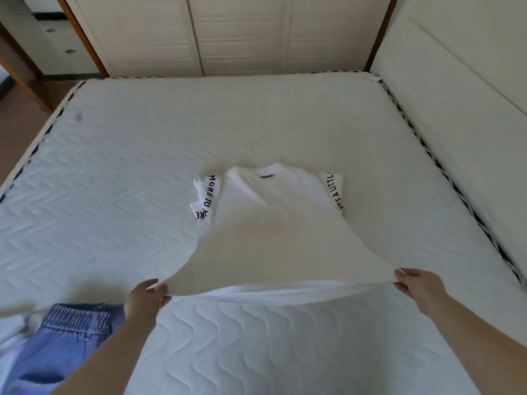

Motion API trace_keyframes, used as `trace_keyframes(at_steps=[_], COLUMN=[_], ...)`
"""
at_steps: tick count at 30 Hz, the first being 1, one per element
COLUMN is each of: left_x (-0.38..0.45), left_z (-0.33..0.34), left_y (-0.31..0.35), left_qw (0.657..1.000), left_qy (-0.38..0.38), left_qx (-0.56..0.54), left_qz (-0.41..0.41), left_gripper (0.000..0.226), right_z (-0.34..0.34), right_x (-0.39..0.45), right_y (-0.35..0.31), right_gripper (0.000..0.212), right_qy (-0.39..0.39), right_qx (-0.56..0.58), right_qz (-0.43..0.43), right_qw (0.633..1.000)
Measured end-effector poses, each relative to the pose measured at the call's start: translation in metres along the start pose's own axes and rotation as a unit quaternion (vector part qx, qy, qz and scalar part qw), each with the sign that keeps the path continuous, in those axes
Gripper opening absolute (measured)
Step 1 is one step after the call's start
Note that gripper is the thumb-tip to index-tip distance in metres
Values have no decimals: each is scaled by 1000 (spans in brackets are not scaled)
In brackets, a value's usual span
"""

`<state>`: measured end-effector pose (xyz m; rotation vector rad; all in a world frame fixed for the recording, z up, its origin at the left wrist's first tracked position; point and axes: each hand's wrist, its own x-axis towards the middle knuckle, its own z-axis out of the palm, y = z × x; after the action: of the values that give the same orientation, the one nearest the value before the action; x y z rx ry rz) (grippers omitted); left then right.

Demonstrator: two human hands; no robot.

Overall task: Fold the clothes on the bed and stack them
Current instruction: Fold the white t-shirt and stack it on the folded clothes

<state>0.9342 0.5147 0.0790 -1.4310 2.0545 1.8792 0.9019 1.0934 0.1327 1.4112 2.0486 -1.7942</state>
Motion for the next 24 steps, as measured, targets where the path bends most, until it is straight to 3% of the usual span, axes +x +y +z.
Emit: trace_keyframes(at_steps=[12,17,24], left_x=[-28,-49,-73], left_z=[-14,-20,-36], left_y=[-181,-221,-254], left_qw=[990,979,976], left_qy=[69,92,79], left_qx=[79,163,187], left_qz=[-99,-77,-81], left_gripper=[3,6,15], right_z=[-36,-53,-71], right_x=[26,35,40], right_y=[153,219,274], right_gripper=[30,27,27], right_qy=[10,10,24], right_qx=[-34,-72,-114], right_qz=[35,65,60], right_qw=[999,995,991])
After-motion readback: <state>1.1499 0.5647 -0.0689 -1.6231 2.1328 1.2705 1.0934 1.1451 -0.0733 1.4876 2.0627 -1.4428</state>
